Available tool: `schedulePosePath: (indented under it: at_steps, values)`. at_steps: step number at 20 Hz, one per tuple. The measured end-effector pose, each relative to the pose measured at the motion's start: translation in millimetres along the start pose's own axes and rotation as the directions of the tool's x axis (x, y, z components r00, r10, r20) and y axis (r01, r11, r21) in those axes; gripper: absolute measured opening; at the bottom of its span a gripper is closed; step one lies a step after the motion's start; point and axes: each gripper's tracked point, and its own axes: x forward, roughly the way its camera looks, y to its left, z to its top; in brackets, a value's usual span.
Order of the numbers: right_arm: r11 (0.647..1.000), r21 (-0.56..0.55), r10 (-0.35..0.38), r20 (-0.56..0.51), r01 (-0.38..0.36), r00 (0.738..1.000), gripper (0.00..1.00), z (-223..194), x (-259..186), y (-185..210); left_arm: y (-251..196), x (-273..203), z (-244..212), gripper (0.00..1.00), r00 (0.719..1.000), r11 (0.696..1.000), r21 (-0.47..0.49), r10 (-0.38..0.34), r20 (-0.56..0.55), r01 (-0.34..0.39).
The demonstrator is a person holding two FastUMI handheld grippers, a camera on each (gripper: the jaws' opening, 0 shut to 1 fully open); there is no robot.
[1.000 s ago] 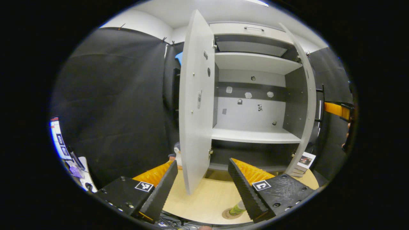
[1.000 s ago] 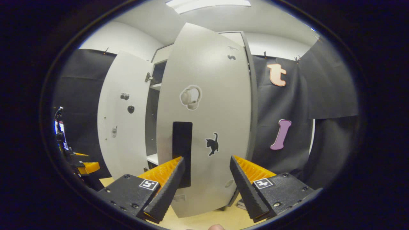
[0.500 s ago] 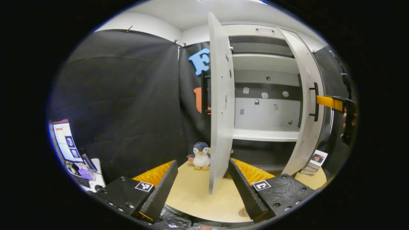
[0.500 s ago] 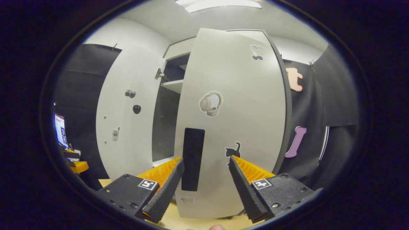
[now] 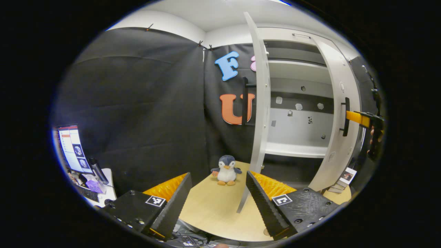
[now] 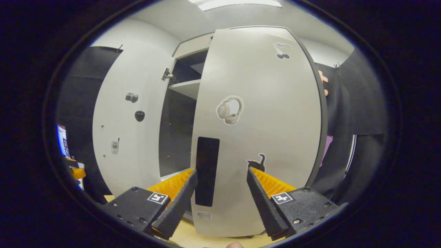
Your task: Grasp the bottle in the cabinet with the left hand and place it on the coaster, then close the right door with the right hand and the left door with the left hand.
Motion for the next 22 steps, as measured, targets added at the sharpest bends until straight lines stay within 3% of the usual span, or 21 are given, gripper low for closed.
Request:
schedulePosePath:
  at_steps: [2, 4, 7, 8, 9, 10, 12, 14, 22]
  values:
    - [1.000, 0.000, -0.011, 0.000, 0.011, 1.000, 0.95, 1, 8, 2, 1, 9, 9, 0.92, 1.000, 1.000, -0.026, -0.007, 0.007, 0.007]
    - [1.000, -0.012, -0.026, 0.000, 0.026, 1.000, 0.95, 3, 14, 2, 3, 17, 19, 1.00, 1.000, 0.999, -0.046, -0.014, 0.021, 0.015]
    - [0.998, -0.027, -0.053, -0.005, 0.053, 0.999, 0.94, 5, 15, 2, 6, 33, 31, 0.92, 0.999, 0.996, -0.079, -0.030, 0.025, 0.032]
    - [0.997, -0.032, -0.066, -0.005, 0.065, 0.998, 0.96, 5, 12, 1, 6, 38, 35, 1.00, 0.999, 0.996, -0.086, -0.038, 0.027, 0.040]
    - [0.997, -0.035, -0.075, -0.001, 0.075, 0.997, 0.94, 7, 8, 0, 7, 45, 39, 1.00, 0.998, 0.995, -0.088, -0.047, 0.032, 0.049]
    - [0.996, -0.035, -0.076, 0.003, 0.076, 0.997, 0.94, 7, 3, 0, 9, 51, 46, 0.92, 0.998, 0.995, -0.085, -0.053, 0.040, 0.056]
    - [0.996, -0.031, -0.087, 0.006, 0.087, 0.996, 0.94, 7, -12, -4, 12, 63, 56, 1.00, 0.997, 0.995, -0.080, -0.062, 0.050, 0.066]
    - [0.994, -0.023, -0.104, 0.012, 0.105, 0.994, 0.94, 6, -30, -10, 11, 74, 64, 0.97, 0.996, 0.993, -0.092, -0.070, 0.062, 0.076]
    - [0.976, -0.044, -0.214, -0.015, 0.213, 0.977, 0.94, -5, -87, -54, 8, 110, 92, 1.00, 0.988, 0.986, -0.097, -0.127, 0.091, 0.136]
